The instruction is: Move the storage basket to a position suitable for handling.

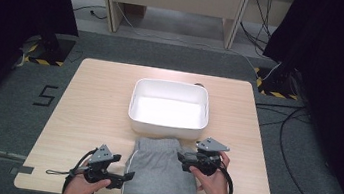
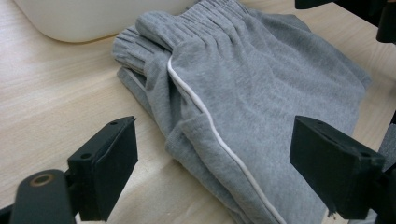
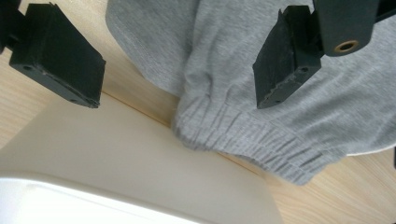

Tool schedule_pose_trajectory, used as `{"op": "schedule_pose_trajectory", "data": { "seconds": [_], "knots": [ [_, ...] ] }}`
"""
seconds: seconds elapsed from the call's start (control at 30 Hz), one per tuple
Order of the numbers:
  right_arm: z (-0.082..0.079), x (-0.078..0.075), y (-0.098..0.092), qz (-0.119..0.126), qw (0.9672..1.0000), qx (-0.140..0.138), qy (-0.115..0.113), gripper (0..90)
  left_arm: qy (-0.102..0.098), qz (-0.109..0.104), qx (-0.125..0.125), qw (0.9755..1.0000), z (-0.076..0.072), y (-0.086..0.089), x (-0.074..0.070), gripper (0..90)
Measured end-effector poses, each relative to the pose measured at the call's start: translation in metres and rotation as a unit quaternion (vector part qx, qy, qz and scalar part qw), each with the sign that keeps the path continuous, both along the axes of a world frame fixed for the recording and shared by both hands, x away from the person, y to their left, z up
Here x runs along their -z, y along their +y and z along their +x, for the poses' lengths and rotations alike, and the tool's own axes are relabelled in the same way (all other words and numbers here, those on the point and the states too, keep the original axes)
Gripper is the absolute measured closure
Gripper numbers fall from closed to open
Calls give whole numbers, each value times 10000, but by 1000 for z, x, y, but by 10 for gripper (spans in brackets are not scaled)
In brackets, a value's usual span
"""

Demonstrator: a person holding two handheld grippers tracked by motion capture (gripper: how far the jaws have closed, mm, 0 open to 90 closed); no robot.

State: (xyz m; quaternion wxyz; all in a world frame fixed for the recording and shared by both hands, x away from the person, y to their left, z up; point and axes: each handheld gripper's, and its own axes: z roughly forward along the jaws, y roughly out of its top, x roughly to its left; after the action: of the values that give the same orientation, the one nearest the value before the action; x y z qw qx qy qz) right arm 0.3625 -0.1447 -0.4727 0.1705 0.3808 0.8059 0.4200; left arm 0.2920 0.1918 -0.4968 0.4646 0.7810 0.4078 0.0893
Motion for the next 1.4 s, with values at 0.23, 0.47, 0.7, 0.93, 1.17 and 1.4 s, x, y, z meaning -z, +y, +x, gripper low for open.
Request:
{"op": "schedule_pose_trajectory", "data": {
  "seconds": [0.23,0.47,0.7,0.93,1.17,1.4],
  "knots": [
    [7,4,-2,-18,9999,-95,91,175,72,85,-12,9999,-8,-7,7,148],
    [11,6,-1,-21,9997,-204,104,175,90,181,29,9998,-17,-16,15,148],
    [11,11,3,-54,9994,-300,152,173,46,410,39,9991,-25,-24,22,148],
    [13,13,4,-79,9993,-330,180,173,-21,429,26,9991,-27,-26,25,186],
    [12,14,3,-91,9992,-318,202,176,-116,276,85,9995,-29,-25,27,353],
    [13,18,5,-138,9989,-359,265,180,-47,152,132,9998,-29,-24,27,474]
  ]
}}
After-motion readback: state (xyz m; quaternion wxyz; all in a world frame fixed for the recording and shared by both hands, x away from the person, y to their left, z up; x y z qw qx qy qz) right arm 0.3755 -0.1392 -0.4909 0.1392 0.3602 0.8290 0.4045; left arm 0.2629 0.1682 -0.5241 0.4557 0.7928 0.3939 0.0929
